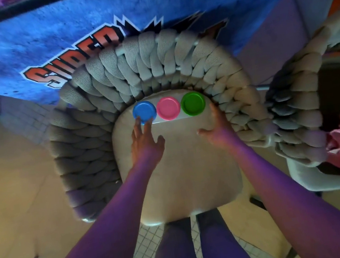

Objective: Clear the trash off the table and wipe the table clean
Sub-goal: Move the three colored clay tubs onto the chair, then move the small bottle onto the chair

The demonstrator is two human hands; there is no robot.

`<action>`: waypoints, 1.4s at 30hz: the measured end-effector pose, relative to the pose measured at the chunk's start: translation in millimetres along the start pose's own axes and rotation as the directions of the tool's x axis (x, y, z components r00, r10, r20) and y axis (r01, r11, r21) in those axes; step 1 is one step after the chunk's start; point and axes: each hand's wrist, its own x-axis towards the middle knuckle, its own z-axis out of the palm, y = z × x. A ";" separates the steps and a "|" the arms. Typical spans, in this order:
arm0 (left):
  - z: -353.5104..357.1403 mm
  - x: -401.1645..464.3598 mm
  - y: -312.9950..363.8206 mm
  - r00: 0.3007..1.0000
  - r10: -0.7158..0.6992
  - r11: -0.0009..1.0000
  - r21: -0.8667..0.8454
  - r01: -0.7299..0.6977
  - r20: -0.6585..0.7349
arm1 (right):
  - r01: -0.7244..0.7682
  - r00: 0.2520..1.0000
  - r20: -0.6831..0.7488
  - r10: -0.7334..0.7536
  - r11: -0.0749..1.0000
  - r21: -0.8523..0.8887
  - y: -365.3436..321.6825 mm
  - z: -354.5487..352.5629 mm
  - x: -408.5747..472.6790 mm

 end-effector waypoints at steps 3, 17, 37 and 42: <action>-11.5 -31.6 16.3 0.999 -0.001 1.000 0.007 0.001 0.035 | -0.026 1.000 0.017 0.026 1.000 0.011 -9.5 -13.7 -28.9; -59.4 -164.8 96.4 0.963 0.267 0.961 -0.064 -0.268 -0.027 | 0.061 0.998 -0.016 -0.060 0.998 0.035 -15.5 -93.6 -169.5; -52.3 -272.7 156.9 0.613 0.774 0.629 -0.084 -0.773 0.160 | 0.056 0.818 -0.546 0.182 0.920 0.389 44.0 -104.3 -360.7; -26.1 -307.7 166.8 0.444 0.862 0.482 -0.125 -0.867 0.244 | -0.017 0.705 -0.624 0.337 0.888 0.460 76.5 -92.5 -425.6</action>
